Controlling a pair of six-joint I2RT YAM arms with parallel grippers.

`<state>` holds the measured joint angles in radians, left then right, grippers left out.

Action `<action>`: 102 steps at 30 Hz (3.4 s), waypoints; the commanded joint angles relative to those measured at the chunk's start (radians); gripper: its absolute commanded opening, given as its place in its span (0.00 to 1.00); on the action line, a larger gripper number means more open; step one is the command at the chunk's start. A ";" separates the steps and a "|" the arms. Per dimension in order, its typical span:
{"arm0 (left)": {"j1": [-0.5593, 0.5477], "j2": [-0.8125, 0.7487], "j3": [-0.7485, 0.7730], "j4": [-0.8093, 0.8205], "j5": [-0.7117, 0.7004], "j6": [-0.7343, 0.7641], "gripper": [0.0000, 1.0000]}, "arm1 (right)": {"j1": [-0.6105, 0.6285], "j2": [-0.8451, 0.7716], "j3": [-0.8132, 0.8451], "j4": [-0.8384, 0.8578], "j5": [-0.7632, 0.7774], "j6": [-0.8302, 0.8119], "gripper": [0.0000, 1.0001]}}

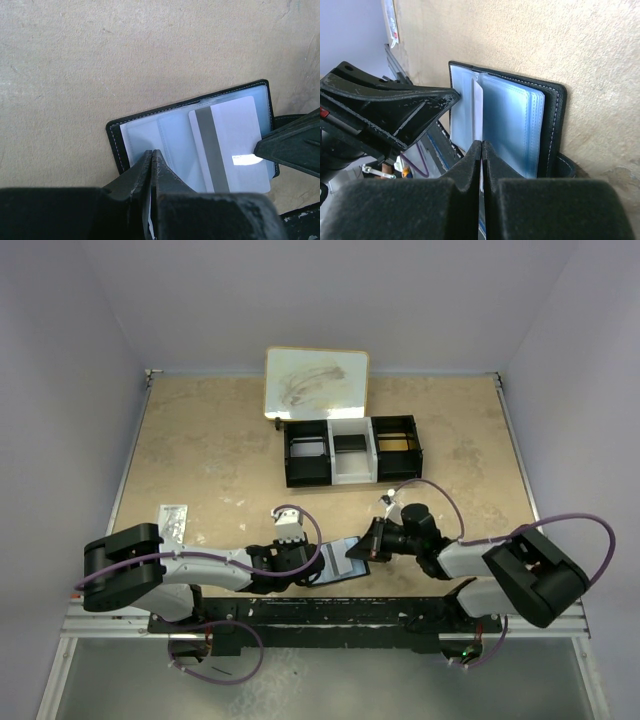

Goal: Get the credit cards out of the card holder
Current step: Remove the credit card from the card holder.

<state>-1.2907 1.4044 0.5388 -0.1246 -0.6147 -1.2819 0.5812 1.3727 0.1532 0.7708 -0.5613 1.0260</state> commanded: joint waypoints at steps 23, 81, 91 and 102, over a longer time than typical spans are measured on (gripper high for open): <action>0.000 -0.128 0.113 -0.088 0.017 0.176 0.20 | -0.007 0.026 0.040 -0.068 0.061 -0.081 0.01; -0.058 0.141 0.189 -0.143 -0.018 0.137 0.05 | -0.006 -0.079 0.016 -0.107 0.073 -0.090 0.01; -0.058 0.034 0.239 -0.146 -0.079 0.158 0.23 | -0.006 -0.021 0.011 -0.043 0.066 -0.073 0.00; -0.056 0.117 0.239 0.014 0.035 0.199 0.24 | -0.005 -0.020 0.001 -0.036 0.066 -0.069 0.01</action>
<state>-1.3441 1.4750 0.7448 -0.1799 -0.6106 -1.1065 0.5766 1.3502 0.1574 0.7300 -0.5163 0.9710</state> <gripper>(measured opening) 0.253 0.013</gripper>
